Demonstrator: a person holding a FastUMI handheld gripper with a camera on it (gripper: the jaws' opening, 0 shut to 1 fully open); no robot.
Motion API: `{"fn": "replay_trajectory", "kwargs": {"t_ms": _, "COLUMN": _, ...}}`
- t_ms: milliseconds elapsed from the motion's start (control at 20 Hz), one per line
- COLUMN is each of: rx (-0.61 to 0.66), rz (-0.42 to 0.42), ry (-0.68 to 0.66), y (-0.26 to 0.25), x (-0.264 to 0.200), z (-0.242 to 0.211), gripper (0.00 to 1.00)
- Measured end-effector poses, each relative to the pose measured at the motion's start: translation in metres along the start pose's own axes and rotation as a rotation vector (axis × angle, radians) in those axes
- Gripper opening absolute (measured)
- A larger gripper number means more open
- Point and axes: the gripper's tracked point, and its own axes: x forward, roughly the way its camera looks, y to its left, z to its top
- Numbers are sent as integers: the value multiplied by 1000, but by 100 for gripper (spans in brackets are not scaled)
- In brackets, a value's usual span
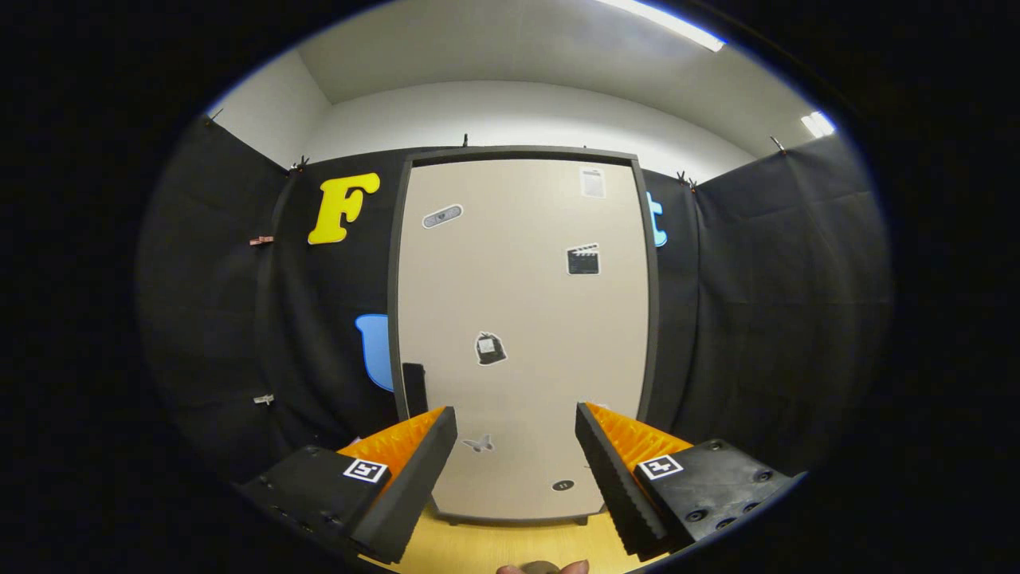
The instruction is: Open the shoe cabinet door, grab the shoes and put them into the shoe cabinet, then close the shoe cabinet door.
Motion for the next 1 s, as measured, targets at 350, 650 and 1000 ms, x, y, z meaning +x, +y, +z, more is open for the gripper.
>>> {"fn": "replay_trajectory", "kwargs": {"t_ms": 350, "rx": 8, "rz": 62, "ry": 26, "y": 71, "x": 78, "z": -36, "gripper": 98}}
{"fn": "replay_trajectory", "kwargs": {"t_ms": 650, "rx": -15, "rz": 47, "ry": 58, "y": 93, "x": 136, "z": -77, "gripper": 97}}
{"fn": "replay_trajectory", "kwargs": {"t_ms": 1000, "rx": -10, "rz": 51, "ry": 116, "y": 111, "x": 167, "z": -118, "gripper": 68}}
